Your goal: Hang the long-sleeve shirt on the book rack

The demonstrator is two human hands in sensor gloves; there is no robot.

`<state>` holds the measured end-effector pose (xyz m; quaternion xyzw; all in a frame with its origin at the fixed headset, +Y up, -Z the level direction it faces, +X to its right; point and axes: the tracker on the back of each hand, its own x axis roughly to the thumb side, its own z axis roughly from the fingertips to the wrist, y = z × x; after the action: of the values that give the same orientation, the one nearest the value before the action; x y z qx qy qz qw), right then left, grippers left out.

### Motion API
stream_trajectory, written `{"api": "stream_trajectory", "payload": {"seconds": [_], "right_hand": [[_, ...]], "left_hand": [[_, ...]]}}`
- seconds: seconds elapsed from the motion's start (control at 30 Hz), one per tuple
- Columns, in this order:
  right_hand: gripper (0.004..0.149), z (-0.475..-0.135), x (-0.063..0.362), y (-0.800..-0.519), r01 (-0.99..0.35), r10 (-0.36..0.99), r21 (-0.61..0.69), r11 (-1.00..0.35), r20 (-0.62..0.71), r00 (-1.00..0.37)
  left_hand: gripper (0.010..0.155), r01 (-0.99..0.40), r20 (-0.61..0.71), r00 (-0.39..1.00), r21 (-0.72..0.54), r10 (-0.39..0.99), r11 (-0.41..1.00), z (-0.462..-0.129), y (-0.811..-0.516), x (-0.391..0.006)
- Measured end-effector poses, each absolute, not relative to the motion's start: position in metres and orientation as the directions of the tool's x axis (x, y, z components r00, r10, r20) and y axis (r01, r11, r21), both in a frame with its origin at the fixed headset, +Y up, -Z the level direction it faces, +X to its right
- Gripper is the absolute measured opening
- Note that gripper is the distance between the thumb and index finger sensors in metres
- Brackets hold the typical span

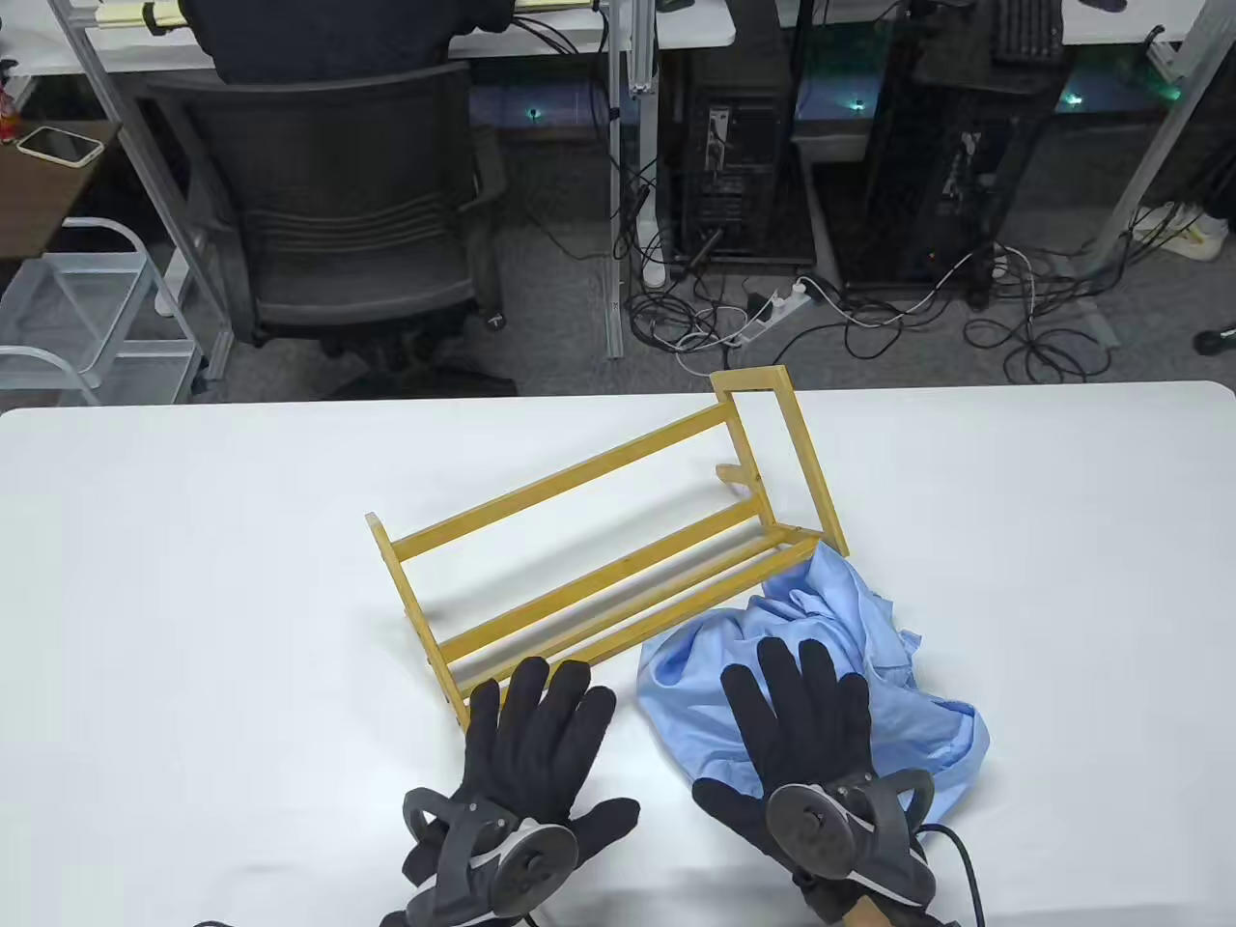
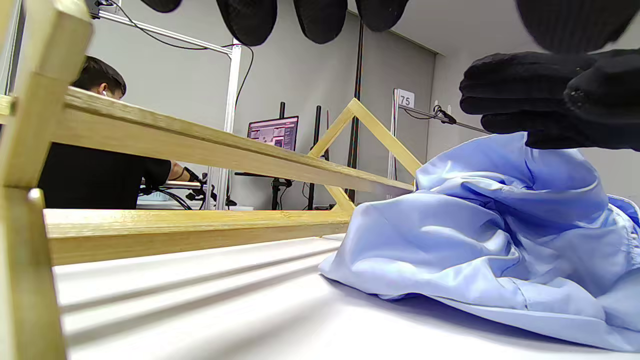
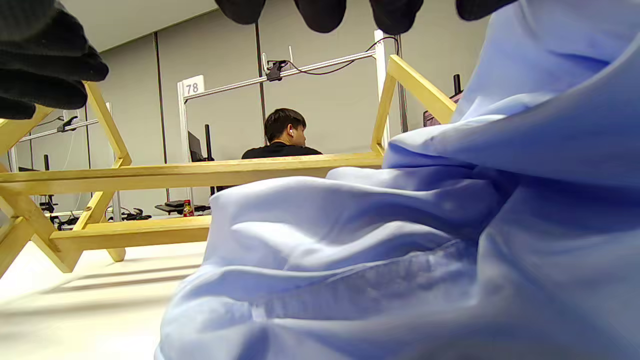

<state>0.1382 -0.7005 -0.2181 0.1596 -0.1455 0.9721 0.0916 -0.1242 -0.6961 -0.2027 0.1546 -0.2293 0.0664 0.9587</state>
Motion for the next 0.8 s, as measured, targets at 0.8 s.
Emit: {"api": "stream_trajectory", "payload": {"seconds": [0.8], "right_hand": [[0.101,-0.237,0.142,-0.699,-0.033,-0.008,-0.22,-0.975,0.186,-0.983]], "left_hand": [[0.095,-0.205,0.484,0.873,0.255,0.059,0.945,-0.202,-0.693,-0.124]]}}
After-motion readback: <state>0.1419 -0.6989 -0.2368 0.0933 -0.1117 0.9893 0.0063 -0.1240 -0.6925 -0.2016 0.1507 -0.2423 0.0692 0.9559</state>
